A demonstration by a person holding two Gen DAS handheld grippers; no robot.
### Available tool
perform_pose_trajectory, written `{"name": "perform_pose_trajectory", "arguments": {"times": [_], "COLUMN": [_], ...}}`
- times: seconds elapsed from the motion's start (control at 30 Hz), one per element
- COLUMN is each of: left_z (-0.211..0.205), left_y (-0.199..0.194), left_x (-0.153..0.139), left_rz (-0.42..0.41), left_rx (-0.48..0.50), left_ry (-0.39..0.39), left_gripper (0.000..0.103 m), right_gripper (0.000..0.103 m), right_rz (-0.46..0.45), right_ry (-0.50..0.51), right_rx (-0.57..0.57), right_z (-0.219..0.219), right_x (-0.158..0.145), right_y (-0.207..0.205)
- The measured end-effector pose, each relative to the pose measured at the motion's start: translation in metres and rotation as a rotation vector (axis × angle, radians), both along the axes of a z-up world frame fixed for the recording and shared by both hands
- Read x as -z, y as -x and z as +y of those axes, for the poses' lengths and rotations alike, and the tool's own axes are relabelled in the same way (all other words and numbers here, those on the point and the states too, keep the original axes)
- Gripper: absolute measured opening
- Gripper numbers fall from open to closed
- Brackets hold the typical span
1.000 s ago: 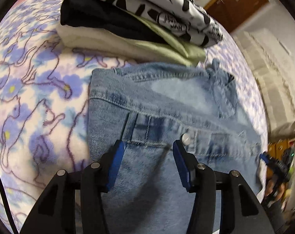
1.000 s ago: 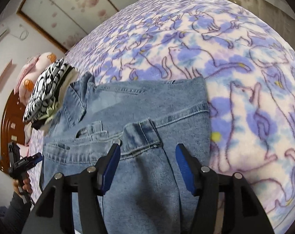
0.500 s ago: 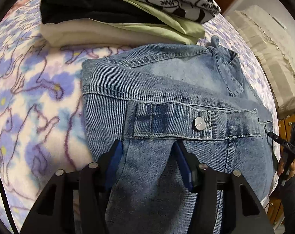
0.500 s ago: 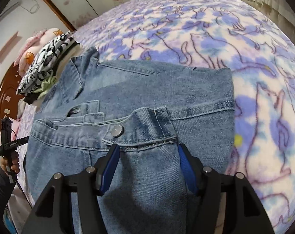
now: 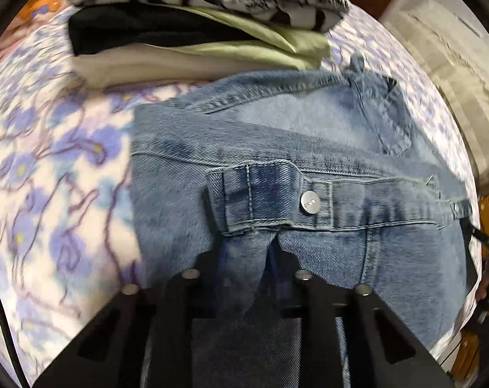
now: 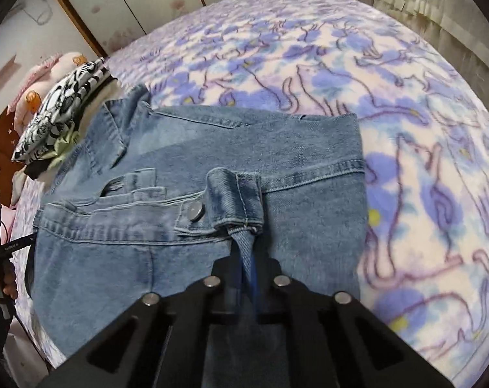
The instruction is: Fold large clothes
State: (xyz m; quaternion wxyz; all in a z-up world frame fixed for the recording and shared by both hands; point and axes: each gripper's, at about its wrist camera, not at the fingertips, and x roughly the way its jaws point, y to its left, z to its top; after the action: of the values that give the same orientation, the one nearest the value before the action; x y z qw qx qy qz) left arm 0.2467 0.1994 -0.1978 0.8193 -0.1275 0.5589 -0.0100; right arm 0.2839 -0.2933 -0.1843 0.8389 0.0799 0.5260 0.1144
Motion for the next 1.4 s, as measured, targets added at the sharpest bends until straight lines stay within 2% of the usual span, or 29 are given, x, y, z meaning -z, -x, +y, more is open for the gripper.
{"name": "perform_pose_trajectory", "arguments": {"times": [0.1, 0.23, 0.37, 0.43, 0.57, 0.67, 0.77, 0.87, 0.97, 1.07, 1.1, 1.13, 1.17, 1.2, 1.27, 1.4], "left_z": [-0.001, -0.005, -0.017, -0.021, -0.023, -0.021, -0.02, -0.019, -0.017, -0.01, -0.007, -0.003, 0.003, 0.006, 0.014, 0.02], "left_y": [0.014, 0.035, 0.059, 0.064, 0.059, 0.038, 0.009, -0.02, -0.05, -0.074, -0.08, -0.086, -0.089, -0.089, -0.085, -0.078], "left_x": [-0.016, -0.051, -0.092, -0.11, -0.145, -0.154, -0.148, -0.127, -0.089, -0.041, -0.027, -0.01, 0.004, 0.008, 0.009, 0.0], "left_rz": [-0.041, -0.143, -0.274, -0.326, -0.419, -0.432, -0.421, -0.4, -0.357, -0.277, -0.245, -0.197, -0.163, -0.164, -0.185, -0.175], "left_rx": [-0.029, -0.07, -0.067, -0.073, -0.1, -0.113, -0.128, -0.14, -0.14, -0.162, -0.17, -0.182, -0.201, -0.21, -0.223, -0.231], "left_ry": [-0.022, -0.074, -0.18, -0.209, -0.234, -0.24, -0.228, -0.22, -0.22, -0.225, -0.23, -0.236, -0.232, -0.217, -0.158, -0.163], "left_gripper": [0.009, 0.007, 0.007, 0.007, 0.007, 0.007, 0.007, 0.007, 0.007, 0.012, 0.02, 0.034, 0.04, 0.045, 0.046, 0.05], "right_gripper": [0.003, 0.003, 0.003, 0.003, 0.003, 0.003, 0.003, 0.003, 0.003, 0.006, 0.007, 0.013, 0.019, 0.021, 0.022, 0.024], "right_rz": [-0.059, -0.178, -0.281, -0.335, -0.426, -0.459, -0.469, -0.447, -0.371, -0.246, -0.188, -0.127, -0.094, -0.081, -0.092, -0.099], "right_ry": [0.002, -0.016, -0.021, -0.017, -0.006, -0.006, 0.02, 0.058, 0.065, 0.067, 0.079, 0.107, 0.116, 0.104, 0.031, 0.006], "right_rx": [0.015, 0.048, 0.07, 0.08, 0.11, 0.128, 0.127, 0.136, 0.172, 0.218, 0.231, 0.248, 0.262, 0.276, 0.289, 0.313], "right_z": [0.002, -0.004, -0.004, -0.004, -0.004, -0.004, 0.002, 0.01, 0.012, 0.01, 0.009, 0.007, 0.004, -0.001, -0.011, -0.027], "right_x": [-0.017, -0.055, -0.093, -0.111, -0.136, -0.146, -0.144, -0.125, -0.088, -0.04, -0.021, -0.003, 0.007, 0.014, 0.014, 0.0], "right_y": [0.014, 0.037, 0.054, 0.061, 0.06, 0.044, 0.021, -0.01, -0.043, -0.073, -0.082, -0.09, -0.094, -0.094, -0.09, -0.076]}}
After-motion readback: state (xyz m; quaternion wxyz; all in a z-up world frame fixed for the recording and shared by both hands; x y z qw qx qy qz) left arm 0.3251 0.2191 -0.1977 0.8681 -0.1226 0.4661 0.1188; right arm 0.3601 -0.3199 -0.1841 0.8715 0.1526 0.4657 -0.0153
